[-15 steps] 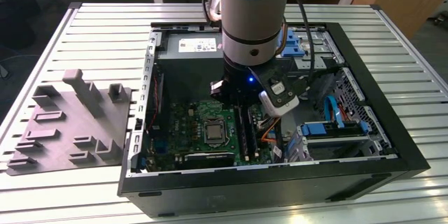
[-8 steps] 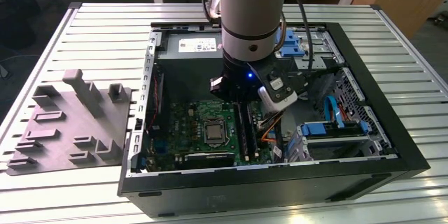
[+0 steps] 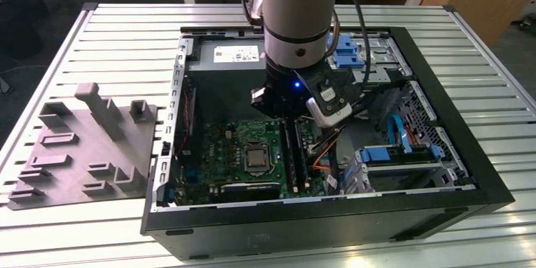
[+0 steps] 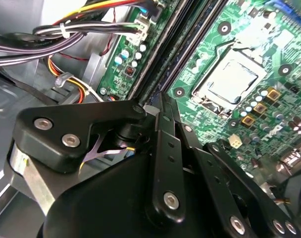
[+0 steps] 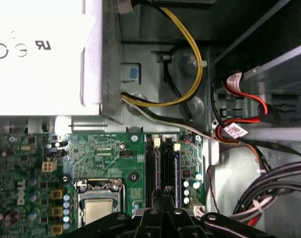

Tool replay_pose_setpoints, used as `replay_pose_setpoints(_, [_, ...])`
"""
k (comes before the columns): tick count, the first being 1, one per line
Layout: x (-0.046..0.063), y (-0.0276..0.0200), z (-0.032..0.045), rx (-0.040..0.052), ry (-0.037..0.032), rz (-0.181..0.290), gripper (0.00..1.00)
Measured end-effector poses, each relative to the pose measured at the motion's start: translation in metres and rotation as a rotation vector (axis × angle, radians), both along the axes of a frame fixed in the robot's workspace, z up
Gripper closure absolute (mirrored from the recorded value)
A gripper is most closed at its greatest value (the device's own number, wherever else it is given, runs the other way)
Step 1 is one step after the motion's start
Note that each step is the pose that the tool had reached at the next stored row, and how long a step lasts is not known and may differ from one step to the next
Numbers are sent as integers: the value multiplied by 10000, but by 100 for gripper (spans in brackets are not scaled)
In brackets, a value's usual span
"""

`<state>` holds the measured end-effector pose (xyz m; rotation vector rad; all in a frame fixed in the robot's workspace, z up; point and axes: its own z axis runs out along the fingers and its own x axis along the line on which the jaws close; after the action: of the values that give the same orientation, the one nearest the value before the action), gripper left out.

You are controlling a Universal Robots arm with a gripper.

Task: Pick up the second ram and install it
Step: 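Press down the second ram until it locks into place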

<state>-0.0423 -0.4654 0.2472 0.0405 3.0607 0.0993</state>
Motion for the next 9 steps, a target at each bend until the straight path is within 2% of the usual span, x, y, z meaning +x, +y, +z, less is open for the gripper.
replay_pose_setpoints(9, [10, 62, -104, -1, 12, 0, 90])
